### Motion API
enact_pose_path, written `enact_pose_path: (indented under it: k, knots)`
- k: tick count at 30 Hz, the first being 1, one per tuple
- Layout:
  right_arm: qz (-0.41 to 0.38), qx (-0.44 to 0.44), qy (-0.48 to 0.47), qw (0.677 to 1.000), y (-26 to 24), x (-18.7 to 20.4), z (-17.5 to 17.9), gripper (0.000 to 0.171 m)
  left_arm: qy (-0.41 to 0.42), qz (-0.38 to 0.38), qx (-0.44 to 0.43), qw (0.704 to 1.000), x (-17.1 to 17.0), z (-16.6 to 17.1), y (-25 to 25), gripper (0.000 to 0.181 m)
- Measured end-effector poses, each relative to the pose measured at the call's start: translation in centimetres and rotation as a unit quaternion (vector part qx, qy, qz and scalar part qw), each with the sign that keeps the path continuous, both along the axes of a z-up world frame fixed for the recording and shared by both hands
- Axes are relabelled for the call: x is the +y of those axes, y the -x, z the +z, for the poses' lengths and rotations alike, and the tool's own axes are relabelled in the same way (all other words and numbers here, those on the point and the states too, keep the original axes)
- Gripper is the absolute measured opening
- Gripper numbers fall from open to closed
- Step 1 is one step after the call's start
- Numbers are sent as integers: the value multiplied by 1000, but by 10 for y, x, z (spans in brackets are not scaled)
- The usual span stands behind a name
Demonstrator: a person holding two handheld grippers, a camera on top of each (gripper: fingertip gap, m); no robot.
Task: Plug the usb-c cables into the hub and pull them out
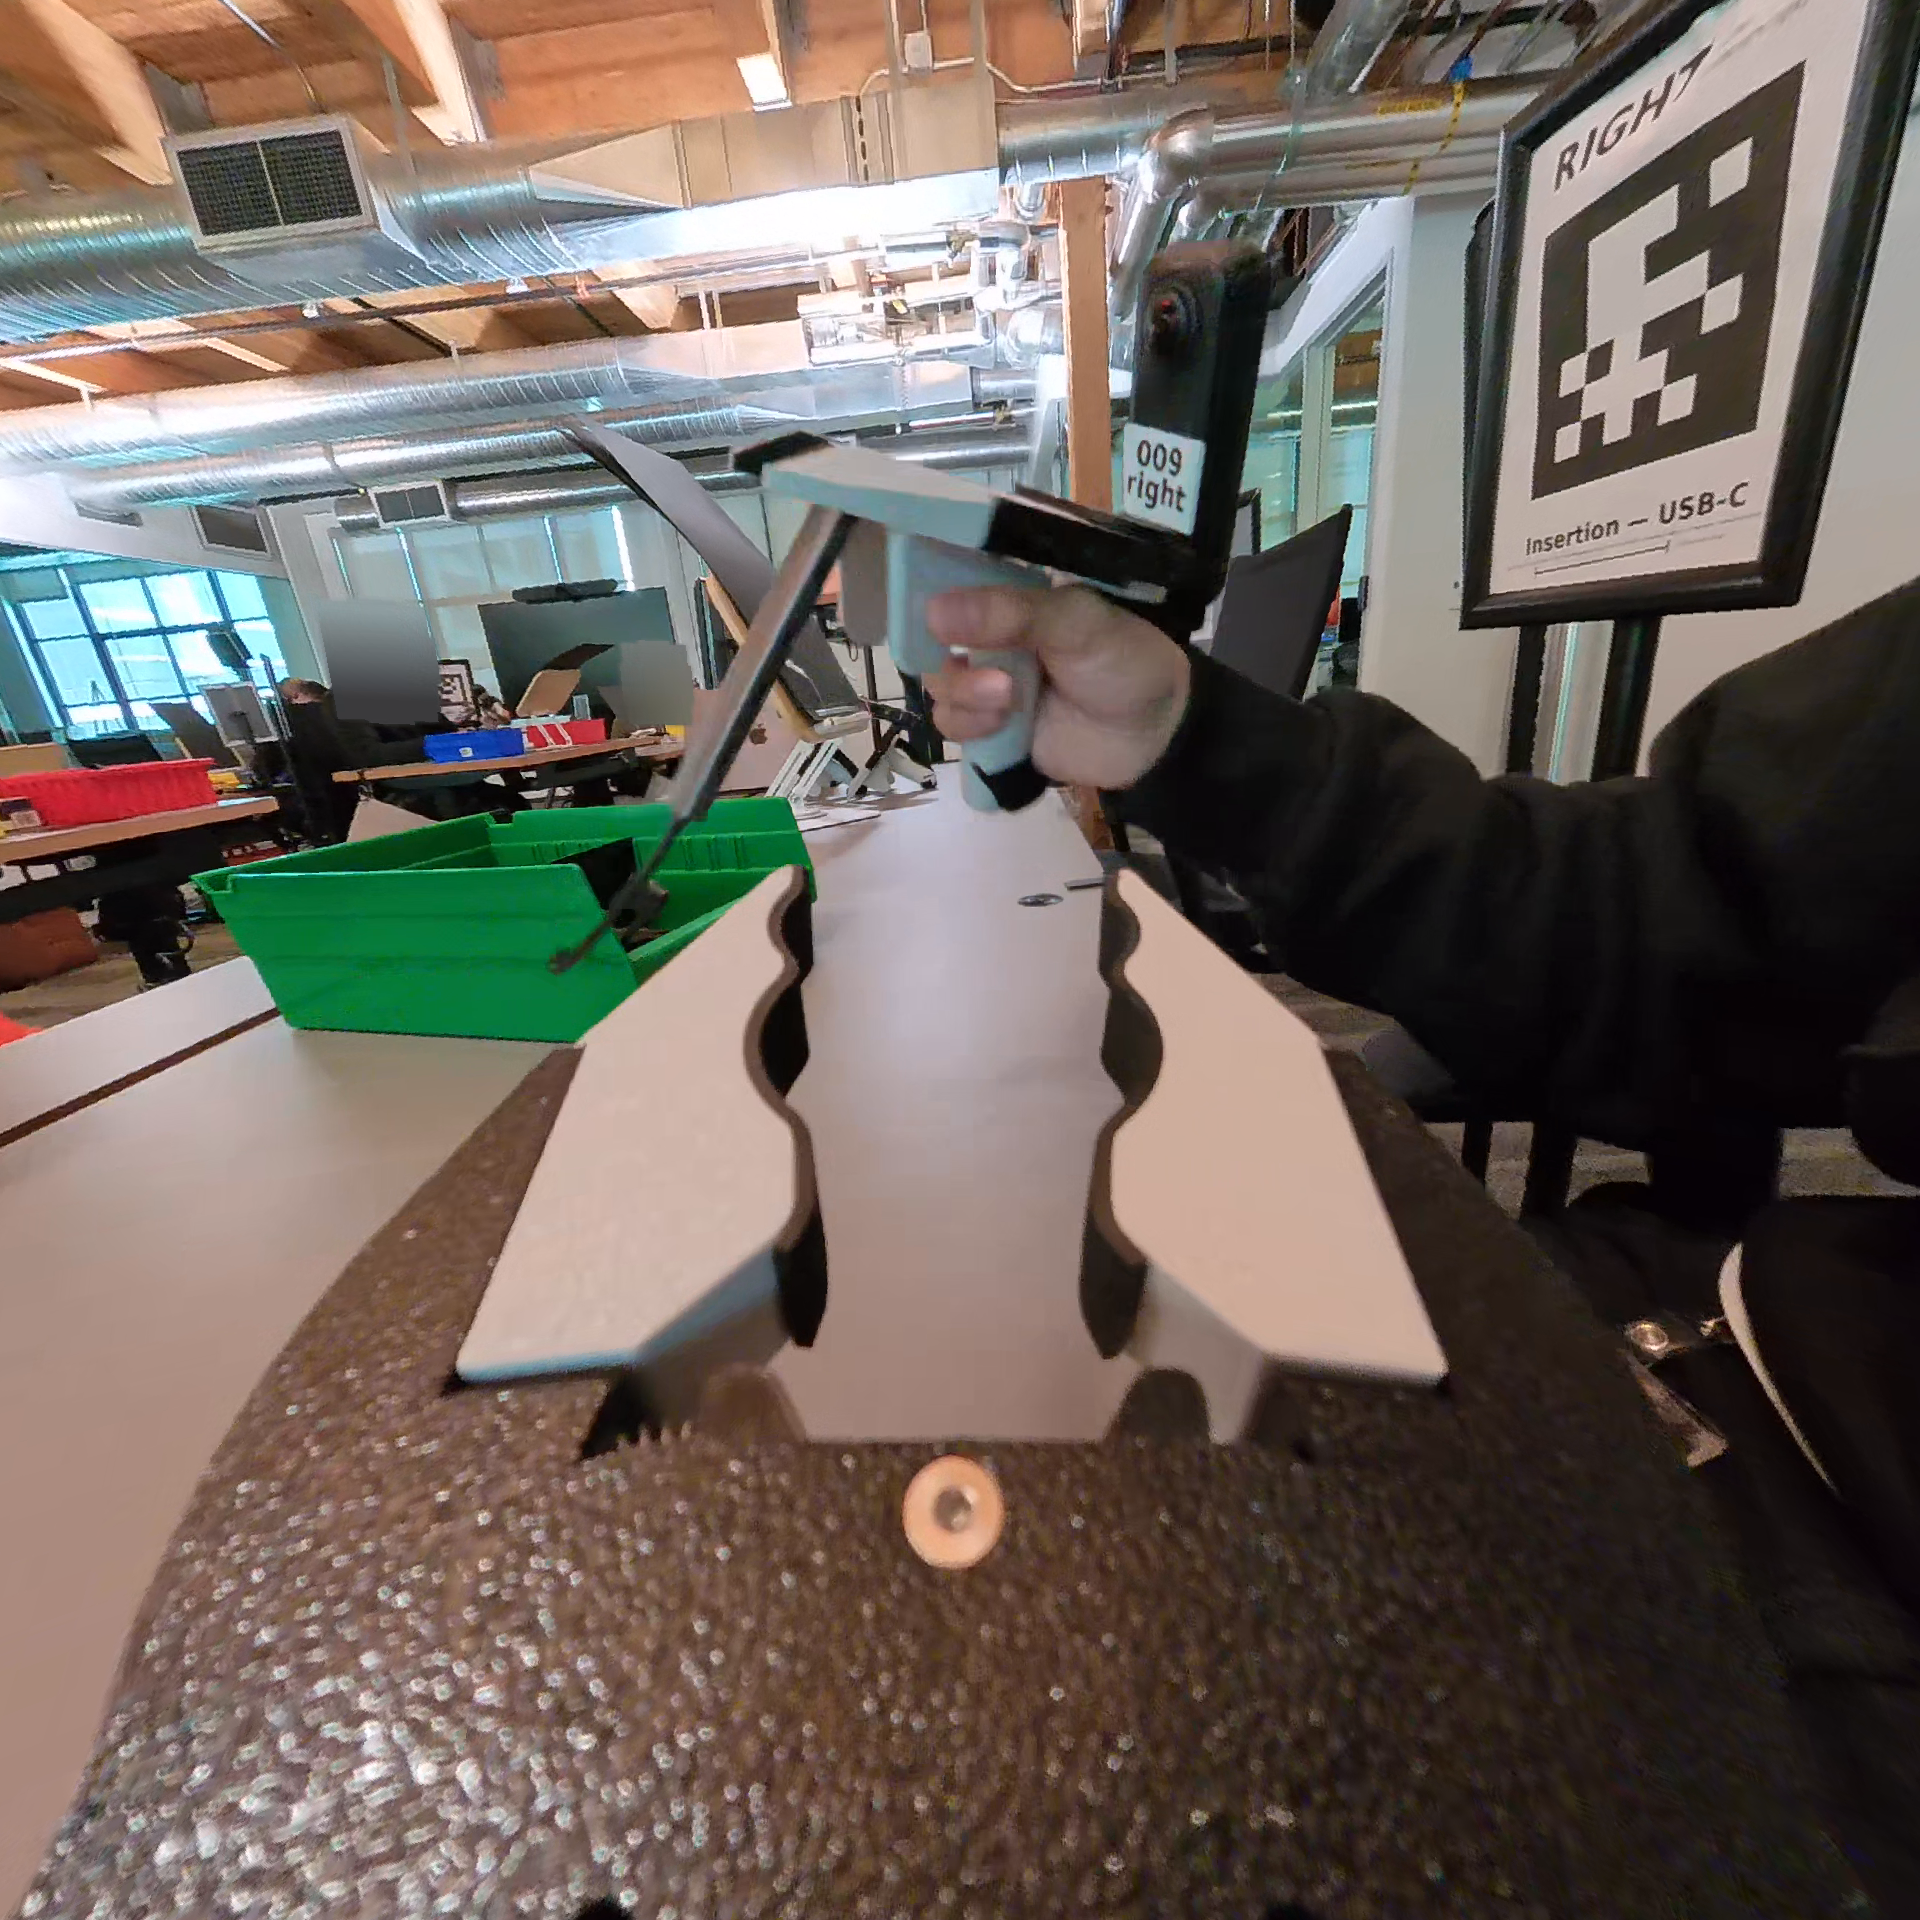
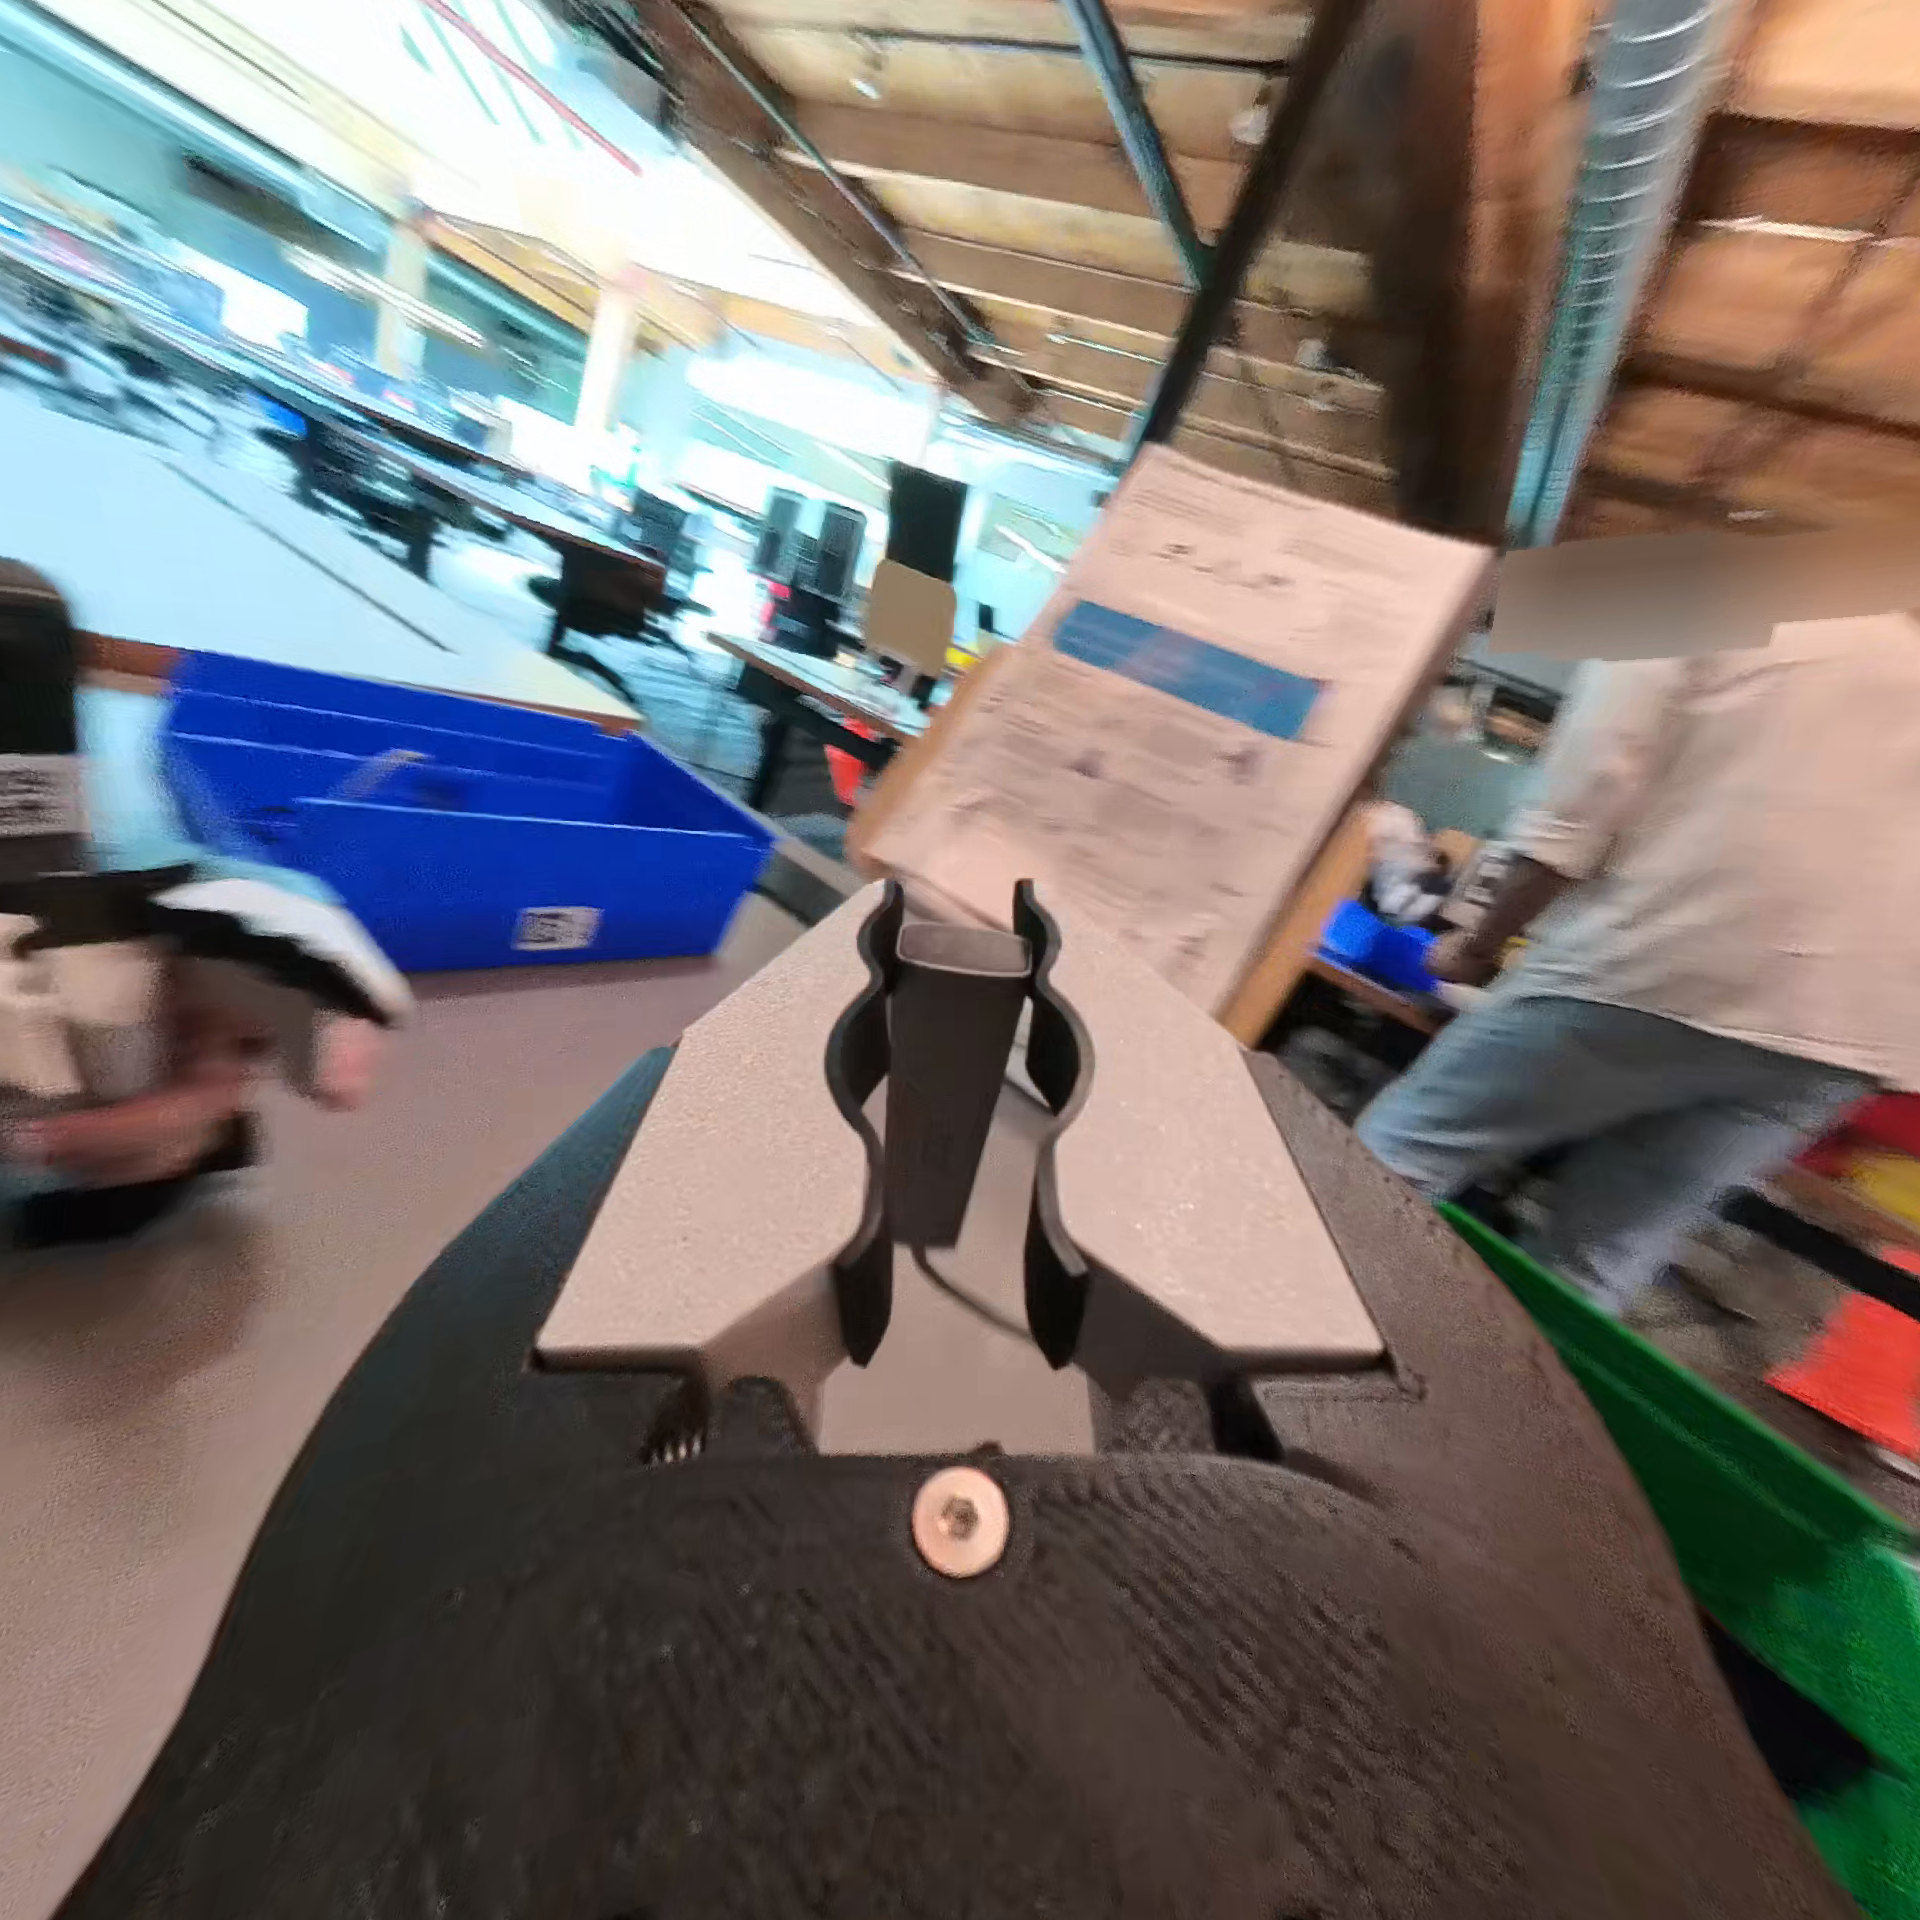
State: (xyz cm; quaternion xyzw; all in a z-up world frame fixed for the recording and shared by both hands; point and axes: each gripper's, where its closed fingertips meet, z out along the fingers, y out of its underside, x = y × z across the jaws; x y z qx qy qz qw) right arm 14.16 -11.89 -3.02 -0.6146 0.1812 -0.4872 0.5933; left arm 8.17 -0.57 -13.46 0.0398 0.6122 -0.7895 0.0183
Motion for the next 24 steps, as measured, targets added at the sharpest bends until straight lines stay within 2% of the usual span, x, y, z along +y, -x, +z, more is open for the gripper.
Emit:
enact_pose_path:
  k: [3,10,13,15,16,19,22,24]
  knots:
    - [-56,-19,-12,998,-21,-40,39,20,1,1,1,1000,0,0,-1,50]
    - [-20,-15,19,1000,-56,-45,112,20,2,8,4,1000,1,1,-4,46]
    - [-44,-10,43,998,-84,-56,144,20,5,9,6,1000,2,1,-5,44]
    - [-96,-13,89,991,-112,-74,158,20,4,8,5,1000,2,1,-4,43]
    - [-119,-5,122,985,-128,-85,159,20,4,8,6,1000,2,1,-5,43]
    - [-161,73,176,968,-180,-117,129,21,3,7,10,1000,1,1,-6,43]
    - [-168,144,197,955,-217,-140,77,21,4,6,14,1000,2,1,-7,43]
    - [-149,166,190,956,-229,-142,50,21,7,6,17,1000,2,2,-7,42]
